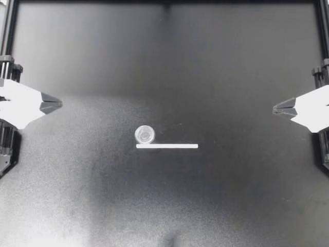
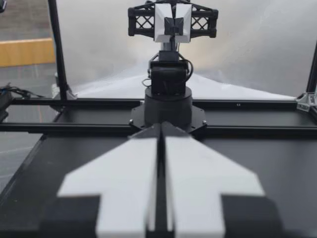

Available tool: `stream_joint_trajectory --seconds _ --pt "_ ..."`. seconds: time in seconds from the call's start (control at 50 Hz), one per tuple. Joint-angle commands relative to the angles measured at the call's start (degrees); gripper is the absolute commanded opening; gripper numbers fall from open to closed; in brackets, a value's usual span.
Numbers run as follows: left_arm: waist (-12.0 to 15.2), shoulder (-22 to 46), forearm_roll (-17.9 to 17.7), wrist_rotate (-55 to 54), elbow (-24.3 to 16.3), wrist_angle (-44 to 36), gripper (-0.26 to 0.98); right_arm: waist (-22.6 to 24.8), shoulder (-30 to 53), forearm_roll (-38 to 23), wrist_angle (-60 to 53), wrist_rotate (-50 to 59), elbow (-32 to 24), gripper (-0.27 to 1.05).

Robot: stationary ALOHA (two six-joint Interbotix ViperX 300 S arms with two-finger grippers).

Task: Pick up the plastic cup and open its lid.

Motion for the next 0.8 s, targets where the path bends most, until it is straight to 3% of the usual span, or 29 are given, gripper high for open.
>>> stream_joint_trajectory --seconds 0.0,0.3,0.5,0.78 --pt "0.1 0.8 0.2 0.1 -0.5 -0.8 -0.19 -0.1 0.2 -0.1 -0.4 0.1 -0.5 -0.15" --pt "0.6 4.0 0.2 0.1 1.1 -1.2 -0.19 -0.1 0.8 -0.2 -2.1 -0.3 -0.4 -0.19" --pt "3.4 12.0 0.2 0.4 3.5 -1.4 -0.19 -0.2 6.0 -0.2 -5.4 -0.3 -1.1 -0.19" --pt "3.7 24.0 0.3 0.1 3.2 -1.3 -0.19 -0.1 18.5 -0.2 -11.2 -0.1 -3.6 -0.19"
